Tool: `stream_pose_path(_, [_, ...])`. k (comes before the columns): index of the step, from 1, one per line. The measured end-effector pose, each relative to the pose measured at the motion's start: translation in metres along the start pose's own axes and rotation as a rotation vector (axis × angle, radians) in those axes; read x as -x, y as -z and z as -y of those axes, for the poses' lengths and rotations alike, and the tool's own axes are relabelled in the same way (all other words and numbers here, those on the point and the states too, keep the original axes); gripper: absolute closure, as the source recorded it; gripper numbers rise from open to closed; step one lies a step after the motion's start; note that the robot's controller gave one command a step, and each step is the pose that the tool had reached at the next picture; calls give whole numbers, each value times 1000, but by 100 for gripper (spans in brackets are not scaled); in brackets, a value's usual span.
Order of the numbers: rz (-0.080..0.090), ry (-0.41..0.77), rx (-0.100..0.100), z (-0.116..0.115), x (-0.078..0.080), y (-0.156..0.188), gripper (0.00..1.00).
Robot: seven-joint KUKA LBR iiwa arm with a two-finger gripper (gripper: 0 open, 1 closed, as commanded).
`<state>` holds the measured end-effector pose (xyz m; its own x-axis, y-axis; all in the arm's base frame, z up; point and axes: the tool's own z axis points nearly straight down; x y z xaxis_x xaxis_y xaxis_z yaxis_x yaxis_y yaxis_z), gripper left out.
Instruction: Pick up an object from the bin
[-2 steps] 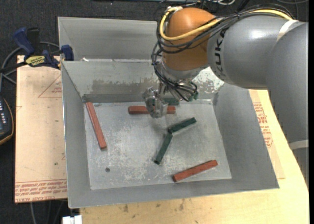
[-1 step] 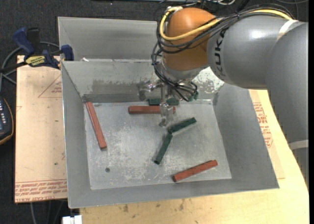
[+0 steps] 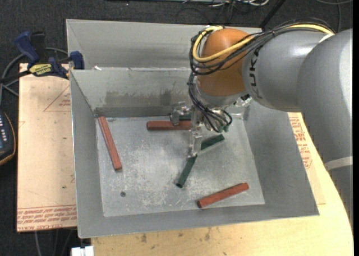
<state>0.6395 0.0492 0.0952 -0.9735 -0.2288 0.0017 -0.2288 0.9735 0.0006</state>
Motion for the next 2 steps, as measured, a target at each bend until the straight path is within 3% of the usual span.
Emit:
stream_pose_path(1, [7,-31,2,-51,24,-25,0])
stream_pose_path(2, [7,-34,1,-48,24,-23,100])
